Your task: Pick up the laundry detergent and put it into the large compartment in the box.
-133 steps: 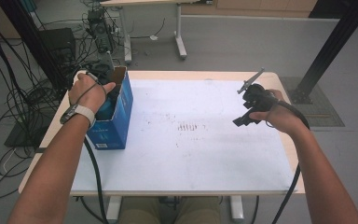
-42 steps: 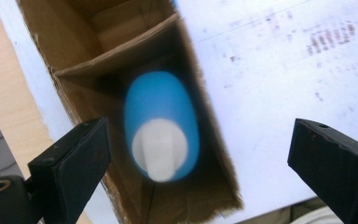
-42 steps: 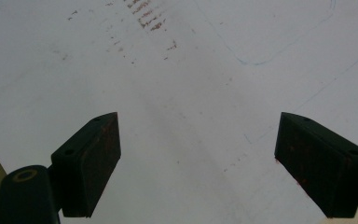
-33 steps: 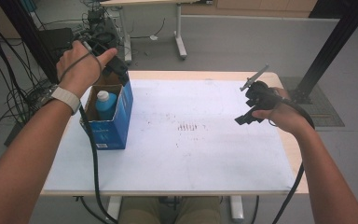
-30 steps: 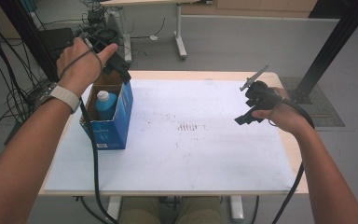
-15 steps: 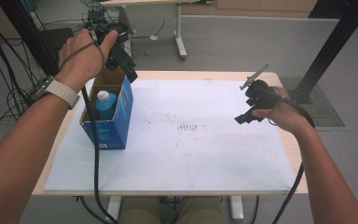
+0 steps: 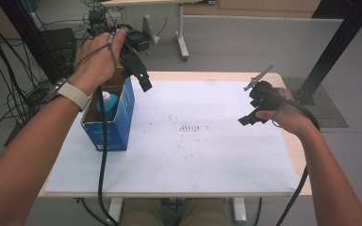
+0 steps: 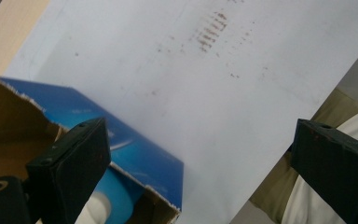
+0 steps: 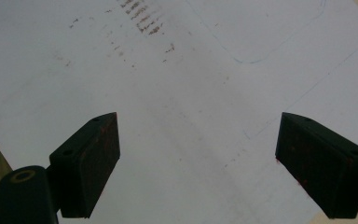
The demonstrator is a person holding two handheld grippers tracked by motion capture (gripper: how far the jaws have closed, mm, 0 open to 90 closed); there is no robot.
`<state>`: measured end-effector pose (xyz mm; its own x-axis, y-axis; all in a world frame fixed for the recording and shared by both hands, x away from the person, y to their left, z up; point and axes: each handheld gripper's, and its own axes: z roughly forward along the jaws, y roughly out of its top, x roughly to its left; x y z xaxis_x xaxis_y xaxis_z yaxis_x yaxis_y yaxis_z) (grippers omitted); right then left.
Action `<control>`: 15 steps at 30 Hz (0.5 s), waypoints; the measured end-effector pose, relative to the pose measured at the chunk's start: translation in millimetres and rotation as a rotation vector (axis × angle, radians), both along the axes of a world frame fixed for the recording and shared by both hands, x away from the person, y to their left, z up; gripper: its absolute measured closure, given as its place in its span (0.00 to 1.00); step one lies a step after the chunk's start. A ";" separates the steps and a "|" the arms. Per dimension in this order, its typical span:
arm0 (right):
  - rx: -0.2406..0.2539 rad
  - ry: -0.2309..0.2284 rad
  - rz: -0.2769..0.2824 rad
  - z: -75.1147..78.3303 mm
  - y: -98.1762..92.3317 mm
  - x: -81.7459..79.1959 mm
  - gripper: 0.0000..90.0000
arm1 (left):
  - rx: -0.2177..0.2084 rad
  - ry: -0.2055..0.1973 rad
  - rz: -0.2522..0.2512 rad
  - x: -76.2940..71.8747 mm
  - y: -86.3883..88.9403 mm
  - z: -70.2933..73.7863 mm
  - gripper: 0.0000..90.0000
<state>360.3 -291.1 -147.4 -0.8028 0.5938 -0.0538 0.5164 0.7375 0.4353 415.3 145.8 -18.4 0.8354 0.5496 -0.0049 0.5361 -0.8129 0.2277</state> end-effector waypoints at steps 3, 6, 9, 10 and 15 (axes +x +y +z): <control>0.001 0.000 -0.005 -0.1 -0.7 -1.2 0.15 | 0.008 0.001 -0.058 -0.7 -9.0 -4.4 0.06; 0.000 0.001 -0.009 -0.3 -1.8 -2.5 0.15 | 0.008 0.012 -0.087 0.9 -15.1 -9.0 0.06; 0.000 0.000 -0.016 -0.1 -2.7 -4.2 0.15 | 0.009 0.027 -0.126 4.0 -21.4 -14.2 0.06; -0.002 -0.002 -0.013 -0.1 -3.0 -4.5 0.15 | 0.010 0.028 -0.138 4.2 -23.2 -15.8 0.06; -0.002 -0.003 -0.021 -0.1 -4.5 -6.5 0.15 | 0.023 0.035 -0.194 5.9 -33.5 -22.7 0.06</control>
<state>353.7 -295.6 -147.5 -0.7900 0.6104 -0.0574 0.5304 0.7274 0.4353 421.2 112.2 -41.1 0.9253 0.3783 -0.0249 0.3758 -0.9066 0.1919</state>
